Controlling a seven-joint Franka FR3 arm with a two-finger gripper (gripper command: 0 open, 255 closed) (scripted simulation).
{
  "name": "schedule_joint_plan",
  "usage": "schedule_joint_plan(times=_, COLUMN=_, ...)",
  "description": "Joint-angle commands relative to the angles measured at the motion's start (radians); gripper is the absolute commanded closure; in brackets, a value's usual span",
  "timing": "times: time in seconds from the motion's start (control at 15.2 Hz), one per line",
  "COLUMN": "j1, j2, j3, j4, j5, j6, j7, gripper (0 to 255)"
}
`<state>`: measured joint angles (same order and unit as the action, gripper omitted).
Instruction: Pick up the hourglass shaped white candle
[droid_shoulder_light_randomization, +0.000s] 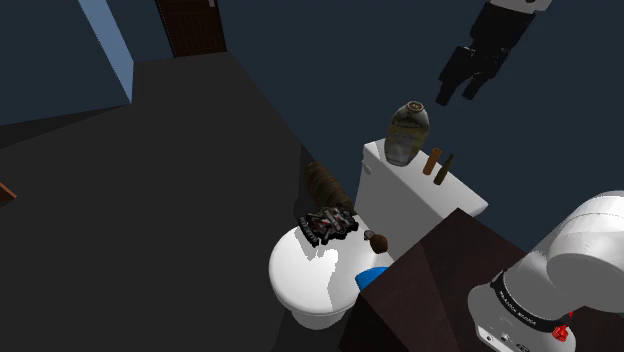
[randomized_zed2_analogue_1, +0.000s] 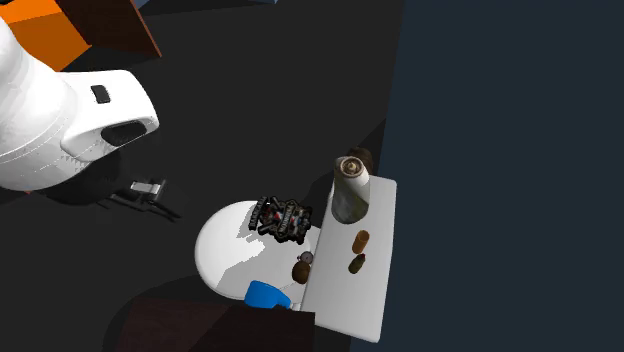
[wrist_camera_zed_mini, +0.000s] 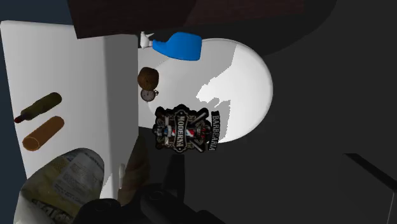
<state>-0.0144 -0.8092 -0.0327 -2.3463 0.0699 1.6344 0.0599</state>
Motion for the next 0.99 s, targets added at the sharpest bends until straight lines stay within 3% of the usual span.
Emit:
schedule_joint_plan(times=0.0, j1=0.0, j2=0.0, j3=0.0, j4=0.0, j5=0.0, j6=0.0, j7=0.0, gripper=0)
schedule_joint_plan(times=0.46, j1=-0.013, j2=0.111, j3=-0.109, j4=-0.052, j5=-0.107, j6=0.173, j7=-0.202, gripper=0)
schedule_joint_plan(times=0.92, j1=-0.017, j2=0.288, j3=-0.219, j4=-0.032, j5=-0.18, j6=0.356, j7=-0.393, gripper=0)
